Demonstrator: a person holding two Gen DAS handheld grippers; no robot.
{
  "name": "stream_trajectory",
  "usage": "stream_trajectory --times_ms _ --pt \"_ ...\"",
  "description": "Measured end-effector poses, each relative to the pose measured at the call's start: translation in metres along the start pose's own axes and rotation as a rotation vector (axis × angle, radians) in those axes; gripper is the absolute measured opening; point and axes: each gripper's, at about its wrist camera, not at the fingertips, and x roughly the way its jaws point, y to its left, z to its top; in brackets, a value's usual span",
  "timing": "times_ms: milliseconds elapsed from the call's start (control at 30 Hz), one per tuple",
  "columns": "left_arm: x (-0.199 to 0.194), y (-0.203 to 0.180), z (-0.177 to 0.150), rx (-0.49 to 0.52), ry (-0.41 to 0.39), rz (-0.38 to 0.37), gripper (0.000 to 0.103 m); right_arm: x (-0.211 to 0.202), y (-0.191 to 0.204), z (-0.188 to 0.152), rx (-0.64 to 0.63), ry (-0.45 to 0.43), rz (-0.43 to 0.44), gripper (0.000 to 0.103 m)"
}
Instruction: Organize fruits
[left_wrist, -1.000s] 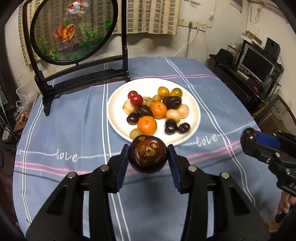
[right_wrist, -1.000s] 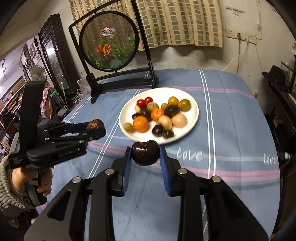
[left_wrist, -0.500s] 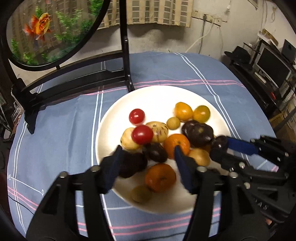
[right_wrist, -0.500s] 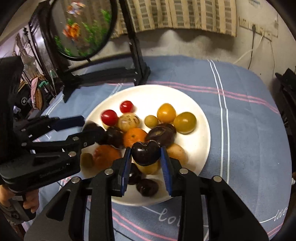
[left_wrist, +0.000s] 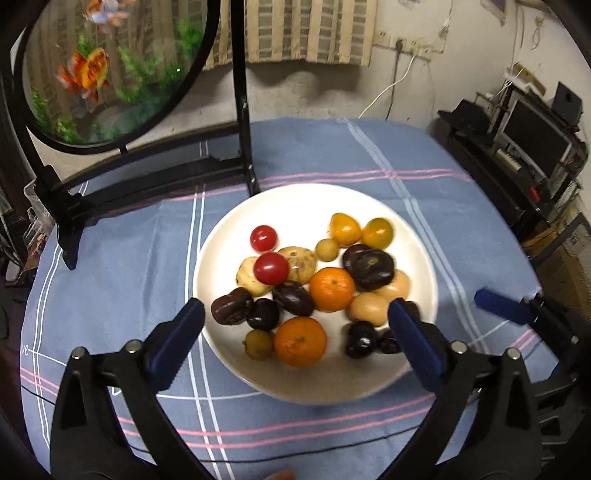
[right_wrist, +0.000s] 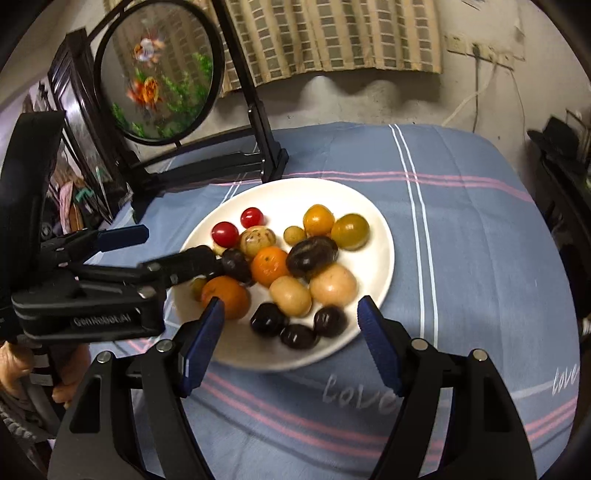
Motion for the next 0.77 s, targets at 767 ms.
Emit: stream_trajectory --times_ms 767 --pt "-0.109 -0.002 -0.073 -0.054 -0.001 0.051 0.101 -0.097 0.047 -0.051 -0.039 -0.044 -0.030 0.093"
